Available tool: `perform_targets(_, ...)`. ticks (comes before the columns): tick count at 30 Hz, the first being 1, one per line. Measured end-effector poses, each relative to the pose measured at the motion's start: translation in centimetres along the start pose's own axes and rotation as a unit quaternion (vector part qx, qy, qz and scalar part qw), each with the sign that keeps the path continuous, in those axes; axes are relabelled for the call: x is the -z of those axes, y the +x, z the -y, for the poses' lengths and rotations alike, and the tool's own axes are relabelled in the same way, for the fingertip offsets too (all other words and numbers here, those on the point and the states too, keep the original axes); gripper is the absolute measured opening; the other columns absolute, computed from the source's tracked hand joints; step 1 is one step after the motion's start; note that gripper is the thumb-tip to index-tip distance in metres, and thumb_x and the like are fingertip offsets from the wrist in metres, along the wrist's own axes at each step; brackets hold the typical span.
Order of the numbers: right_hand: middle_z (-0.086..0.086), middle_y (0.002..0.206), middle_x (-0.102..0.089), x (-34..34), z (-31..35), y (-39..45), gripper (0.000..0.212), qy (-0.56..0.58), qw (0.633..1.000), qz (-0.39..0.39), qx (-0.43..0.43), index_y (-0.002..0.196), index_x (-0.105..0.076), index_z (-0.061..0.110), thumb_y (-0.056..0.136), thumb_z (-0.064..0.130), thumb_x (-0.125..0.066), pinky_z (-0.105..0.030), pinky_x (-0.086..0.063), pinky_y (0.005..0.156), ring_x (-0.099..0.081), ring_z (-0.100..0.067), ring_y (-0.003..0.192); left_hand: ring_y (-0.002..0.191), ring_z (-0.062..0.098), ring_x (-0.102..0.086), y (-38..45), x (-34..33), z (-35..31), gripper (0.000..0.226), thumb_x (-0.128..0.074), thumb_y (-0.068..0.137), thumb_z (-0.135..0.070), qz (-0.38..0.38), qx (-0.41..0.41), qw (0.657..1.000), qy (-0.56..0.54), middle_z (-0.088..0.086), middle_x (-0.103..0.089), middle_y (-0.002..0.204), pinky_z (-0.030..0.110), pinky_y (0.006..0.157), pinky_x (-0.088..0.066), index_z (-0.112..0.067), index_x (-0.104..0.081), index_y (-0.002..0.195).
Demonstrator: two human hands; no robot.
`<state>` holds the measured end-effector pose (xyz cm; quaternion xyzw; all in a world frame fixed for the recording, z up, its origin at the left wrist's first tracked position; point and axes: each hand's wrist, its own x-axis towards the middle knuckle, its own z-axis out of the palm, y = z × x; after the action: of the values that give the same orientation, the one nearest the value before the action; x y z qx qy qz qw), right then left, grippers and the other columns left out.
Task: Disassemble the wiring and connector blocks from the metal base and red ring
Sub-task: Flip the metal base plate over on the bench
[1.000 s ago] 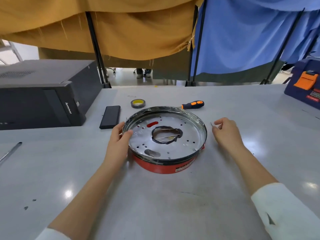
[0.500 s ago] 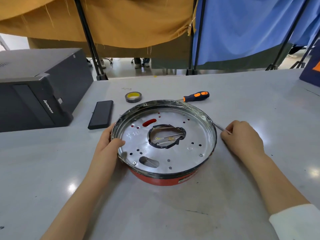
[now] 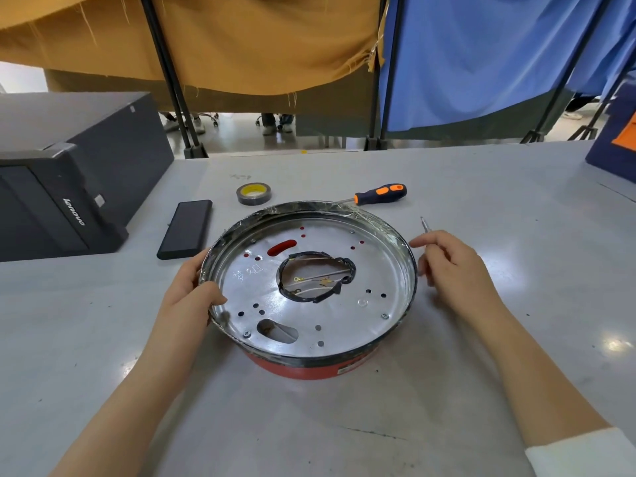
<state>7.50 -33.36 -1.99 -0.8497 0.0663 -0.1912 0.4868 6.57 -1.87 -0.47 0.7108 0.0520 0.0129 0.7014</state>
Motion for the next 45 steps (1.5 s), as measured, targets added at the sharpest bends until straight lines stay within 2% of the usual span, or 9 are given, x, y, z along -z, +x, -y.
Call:
perform_targets(6,0.016,0.071,-0.065,-0.8,1.5,-1.0,0.017,0.172,0.985,0.001,-0.026,0.092,-0.057,0.019,0.09,0.035,-0.061,-0.021,-0.051,0.056,-0.064,-0.004,0.07,0.097,0.028,-0.059,-0.3,0.4,-0.6,0.062,-0.038,0.07,0.008,-0.009,0.014,1.0,-0.014,0.011,-0.065,0.111,0.045,0.088,-0.047,-0.027,-0.062,0.115)
perform_targets(10,0.017,0.06,-0.05,-1.3,2.0,-1.7,0.02,0.197,0.979,0.028,-0.039,0.087,-0.051,0.021,0.084,0.028,-0.07,-0.028,-0.051,0.064,-0.051,-0.004,0.062,0.095,0.025,-0.061,-0.6,0.6,-0.9,0.062,-0.037,0.069,0.007,-0.022,0.024,0.999,-0.018,0.01,-0.067,0.107,0.036,0.078,-0.049,-0.025,-0.062,0.117)
perform_targets(13,0.018,0.061,-0.058,-1.4,2.8,-1.8,0.021,0.194,0.98,0.022,-0.028,0.084,-0.049,0.022,0.083,0.018,-0.07,-0.03,-0.05,0.07,-0.053,-0.003,0.061,0.095,0.023,-0.062,-1.0,0.4,-1.4,0.062,-0.037,0.07,0.007,-0.03,0.019,0.999,-0.019,0.007,-0.067,0.109,0.036,0.077,-0.052,-0.026,-0.06,0.118)
perform_targets(19,0.022,0.073,-0.069,-0.2,4.7,-2.9,0.026,0.188,0.981,-0.044,0.034,0.078,-0.047,0.024,0.082,0.008,-0.068,-0.007,-0.046,0.063,-0.061,0.008,0.065,0.094,0.017,-0.061,-2.9,0.8,-2.1,0.06,-0.038,0.074,0.008,-0.056,-0.063,0.996,-0.035,-0.01,-0.068,0.095,0.029,0.073,-0.048,-0.035,-0.061,0.109)
perform_targets(22,0.018,0.077,-0.071,0.4,5.4,-4.1,0.027,0.189,0.98,-0.05,0.042,0.077,-0.047,0.025,0.081,0.008,-0.068,-0.007,-0.046,0.062,-0.062,0.005,0.065,0.094,0.016,-0.062,-4.2,1.6,-1.9,0.057,-0.041,0.074,0.004,-0.049,-0.08,0.995,-0.04,-0.01,-0.069,0.096,0.029,0.075,-0.048,-0.037,-0.062,0.109)
perform_targets(29,0.02,0.083,-0.072,1.7,7.0,-6.4,0.031,0.211,0.975,-0.03,0.066,0.079,-0.044,0.021,0.081,0.004,-0.069,-0.006,-0.046,0.061,-0.066,0.003,0.071,0.094,0.028,-0.066,-5.3,3.8,-3.0,0.041,-0.058,0.075,-0.025,0.033,-0.003,0.997,-0.063,0.006,-0.07,0.106,0.045,0.084,-0.051,-0.024,-0.063,0.116)
perform_targets(33,0.017,0.089,-0.073,2.6,8.6,-6.8,0.032,0.205,0.972,-0.013,0.111,0.078,-0.045,0.022,0.08,0.003,-0.071,-0.01,-0.05,0.066,-0.068,-0.001,0.074,0.057,0.016,-0.064,-4.7,5.3,-4.5,0.006,-0.067,0.076,-0.015,0.118,0.035,0.991,-0.052,0.004,-0.066,0.068,0.02,0.049,-0.049,-0.014,-0.071,0.08)
perform_targets(39,0.016,0.102,-0.072,3.7,10.5,-5.8,0.033,0.198,0.969,0.064,0.134,0.082,-0.042,0.023,0.084,0.001,-0.067,-0.012,-0.051,0.072,-0.07,-0.004,0.085,0.085,0.024,-0.07,-3.8,7.1,-6.0,0.039,-0.074,0.063,0.007,0.198,0.041,0.979,0.02,0.014,-0.071,0.096,0.023,0.069,-0.055,-0.002,-0.066,0.101)
perform_targets(45,0.035,0.096,-0.065,4.5,11.0,-4.2,0.042,0.139,0.964,0.186,0.125,0.087,-0.036,0.022,0.086,-0.014,-0.057,-0.009,-0.048,0.068,-0.063,0.011,0.089,0.091,0.0,-0.066,-4.5,6.4,-6.8,0.065,-0.068,0.074,0.009,0.162,-0.179,0.95,0.198,-0.017,-0.069,0.097,0.012,0.067,-0.051,-0.043,-0.053,0.11)
